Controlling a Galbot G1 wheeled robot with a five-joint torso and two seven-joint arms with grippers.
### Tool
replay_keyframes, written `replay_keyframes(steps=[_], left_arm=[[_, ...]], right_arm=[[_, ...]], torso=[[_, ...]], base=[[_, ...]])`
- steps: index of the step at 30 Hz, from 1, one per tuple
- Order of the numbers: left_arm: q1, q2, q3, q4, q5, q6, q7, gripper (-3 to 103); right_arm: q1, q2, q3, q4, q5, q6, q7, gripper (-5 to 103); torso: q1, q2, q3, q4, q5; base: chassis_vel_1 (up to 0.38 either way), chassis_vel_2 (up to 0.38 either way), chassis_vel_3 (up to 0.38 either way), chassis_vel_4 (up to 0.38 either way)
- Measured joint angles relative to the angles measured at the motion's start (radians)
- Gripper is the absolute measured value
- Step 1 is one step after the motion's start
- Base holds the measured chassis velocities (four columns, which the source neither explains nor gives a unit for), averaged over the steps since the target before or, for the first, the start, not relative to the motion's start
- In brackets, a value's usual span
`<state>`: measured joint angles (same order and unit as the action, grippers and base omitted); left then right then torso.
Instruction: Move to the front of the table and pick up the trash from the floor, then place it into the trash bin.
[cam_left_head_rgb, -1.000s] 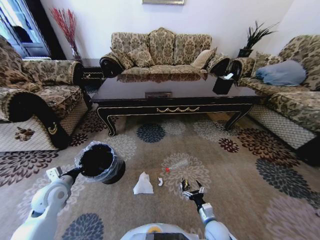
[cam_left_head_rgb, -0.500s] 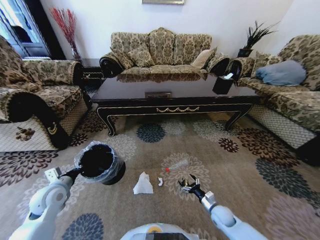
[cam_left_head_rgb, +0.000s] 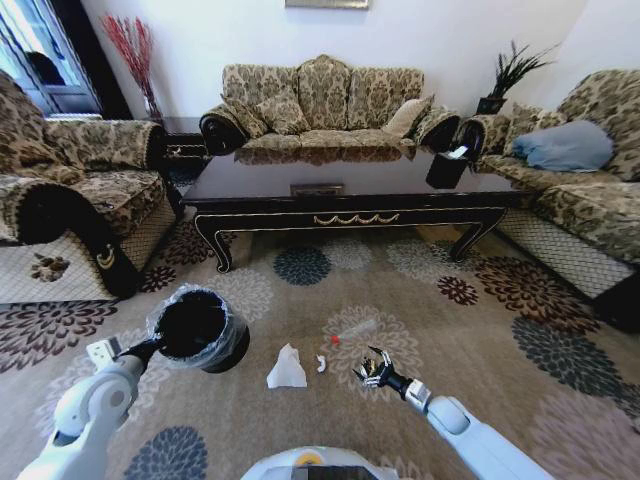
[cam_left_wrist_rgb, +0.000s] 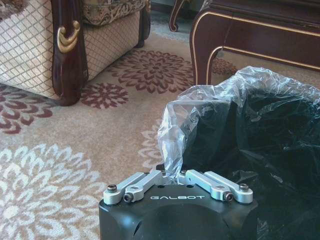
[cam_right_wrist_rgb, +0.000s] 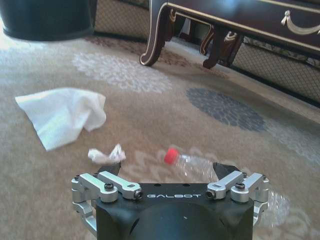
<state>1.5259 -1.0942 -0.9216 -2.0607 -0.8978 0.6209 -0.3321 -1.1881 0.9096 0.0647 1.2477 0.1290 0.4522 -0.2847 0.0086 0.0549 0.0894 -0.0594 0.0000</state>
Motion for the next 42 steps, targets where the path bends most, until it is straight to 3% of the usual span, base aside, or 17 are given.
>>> replay_keyframes(steps=[13, 17, 25, 28, 30, 33, 37, 40, 42], left_arm=[[0.02, -0.006, -0.019, -0.024, 0.0, 0.001, -0.001, 3], [0.02, -0.008, -0.017, -0.026, 0.001, 0.001, -0.001, 3], [0.018, -0.01, -0.013, -0.029, 0.002, 0.001, -0.002, 3], [0.018, -0.009, -0.014, -0.03, 0.002, 0.001, -0.002, 3], [0.018, -0.007, -0.015, -0.03, 0.001, 0.001, -0.002, 3], [0.018, -0.006, -0.015, -0.03, 0.001, 0.001, -0.002, 3], [0.018, -0.006, -0.013, -0.032, 0.001, 0.001, -0.004, 3], [0.018, -0.006, -0.009, -0.032, 0.001, 0.001, -0.006, 3], [0.018, -0.006, -0.009, -0.032, 0.001, 0.001, -0.006, 3]], right_arm=[[-0.009, 0.048, -0.017, -0.06, -0.001, -0.033, 0.126, 103], [-0.014, 0.059, -0.023, -0.073, 0.006, -0.048, 0.155, 97], [-0.027, 0.072, -0.024, -0.096, 0.001, -0.056, 0.173, 68], [-0.03, 0.077, -0.023, -0.101, -0.003, -0.056, 0.174, 63], [-0.033, 0.081, -0.022, -0.105, -0.01, -0.056, 0.174, 69], [-0.033, 0.086, -0.021, -0.11, -0.016, -0.056, 0.174, 67], [-0.032, 0.09, -0.021, -0.115, -0.02, -0.054, 0.172, 56], [-0.026, 0.09, -0.021, -0.12, -0.02, -0.054, 0.171, 39], [-0.026, 0.09, -0.021, -0.121, -0.02, -0.054, 0.171, 39]], torso=[[0.0, 0.0, 0.0, -0.0001, -0.0001], [0.0, 0.0, 0.0, 0.0, 0.0], [0.0, 0.0, 0.0, 0.0, 0.0], [0.0, 0.0, 0.0, 0.0, -0.0001], [0.0, 0.0, 0.0, -0.0001, 0.0], [0.0, 0.0, 0.0, 0.0, 0.0], [0.0, 0.0, 0.0, -0.0001, 0.0], [0.0, 0.0, 0.0, -0.0001, 0.0], [0.0, 0.0, 0.0, 0.0, 0.0]], base=[[0.0, 0.0, 0.0, 0.0], [0.0, 0.0, 0.0, 0.0], [0.0, 0.0, 0.0, 0.0], [0.0, 0.0, 0.0, 0.0], [0.0, 0.0, 0.0, 0.0], [0.0, 0.0, 0.0, 0.0], [0.0, 0.0, 0.0, 0.0], [0.0, 0.0, 0.0, 0.0], [0.0, 0.0, 0.0, 0.0]])
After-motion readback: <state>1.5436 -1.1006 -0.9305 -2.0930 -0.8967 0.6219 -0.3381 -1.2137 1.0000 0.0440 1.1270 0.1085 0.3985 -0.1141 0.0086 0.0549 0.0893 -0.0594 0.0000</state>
